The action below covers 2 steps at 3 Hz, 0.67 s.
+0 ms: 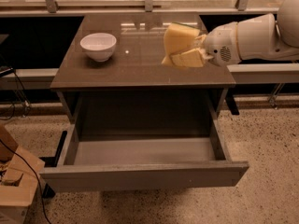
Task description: Place sponge into top drawer
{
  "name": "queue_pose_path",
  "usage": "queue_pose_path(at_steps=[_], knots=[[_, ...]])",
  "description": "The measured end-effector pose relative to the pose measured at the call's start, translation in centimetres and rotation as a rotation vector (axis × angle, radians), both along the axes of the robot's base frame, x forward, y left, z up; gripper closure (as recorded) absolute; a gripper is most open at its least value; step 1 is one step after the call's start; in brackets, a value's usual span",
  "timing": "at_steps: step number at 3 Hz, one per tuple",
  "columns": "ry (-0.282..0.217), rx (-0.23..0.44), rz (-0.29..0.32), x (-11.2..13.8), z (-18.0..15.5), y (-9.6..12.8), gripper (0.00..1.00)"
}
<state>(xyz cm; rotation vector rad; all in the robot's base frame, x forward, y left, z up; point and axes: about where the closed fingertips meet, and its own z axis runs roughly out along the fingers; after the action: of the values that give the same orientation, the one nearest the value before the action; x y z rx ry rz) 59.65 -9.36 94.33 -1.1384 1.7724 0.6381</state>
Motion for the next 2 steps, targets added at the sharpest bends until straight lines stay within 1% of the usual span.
queue_pose_path(at_steps=[1, 2], knots=[[-0.011, -0.014, 0.025, 1.0, -0.5, 0.7, 1.00], [0.048, 0.007, 0.078, 1.0, -4.0, 2.8, 1.00]])
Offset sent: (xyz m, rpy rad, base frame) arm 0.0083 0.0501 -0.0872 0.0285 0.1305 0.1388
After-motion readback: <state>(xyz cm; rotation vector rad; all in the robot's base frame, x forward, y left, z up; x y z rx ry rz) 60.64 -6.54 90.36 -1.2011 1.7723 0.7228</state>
